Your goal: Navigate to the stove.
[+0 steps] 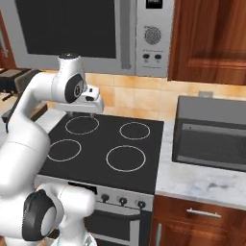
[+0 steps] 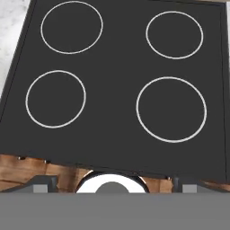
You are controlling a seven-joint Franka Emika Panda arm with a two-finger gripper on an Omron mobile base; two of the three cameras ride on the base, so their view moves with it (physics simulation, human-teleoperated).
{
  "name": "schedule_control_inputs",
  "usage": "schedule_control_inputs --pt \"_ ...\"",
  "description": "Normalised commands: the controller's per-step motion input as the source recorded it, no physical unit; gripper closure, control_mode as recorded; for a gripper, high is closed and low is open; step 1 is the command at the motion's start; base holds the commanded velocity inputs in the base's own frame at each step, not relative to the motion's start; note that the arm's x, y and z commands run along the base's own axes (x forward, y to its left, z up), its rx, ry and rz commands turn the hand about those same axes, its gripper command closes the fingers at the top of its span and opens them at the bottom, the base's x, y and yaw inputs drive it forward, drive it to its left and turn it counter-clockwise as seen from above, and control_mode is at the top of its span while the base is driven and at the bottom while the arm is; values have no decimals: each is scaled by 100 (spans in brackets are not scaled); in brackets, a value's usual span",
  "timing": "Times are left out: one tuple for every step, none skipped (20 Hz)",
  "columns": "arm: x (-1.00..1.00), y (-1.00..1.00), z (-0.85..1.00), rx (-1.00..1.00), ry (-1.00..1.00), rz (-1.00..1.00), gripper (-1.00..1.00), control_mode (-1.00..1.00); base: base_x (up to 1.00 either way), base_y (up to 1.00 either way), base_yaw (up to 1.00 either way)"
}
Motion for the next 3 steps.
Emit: schedule_control_inputs --pt "0 0 0 0 0 0 -100 100 45 0 0" --pt "0 0 0 0 0 0 -100 100 39 0 0" --pt "0 0 0 0 0 0 -100 100 41 0 0"
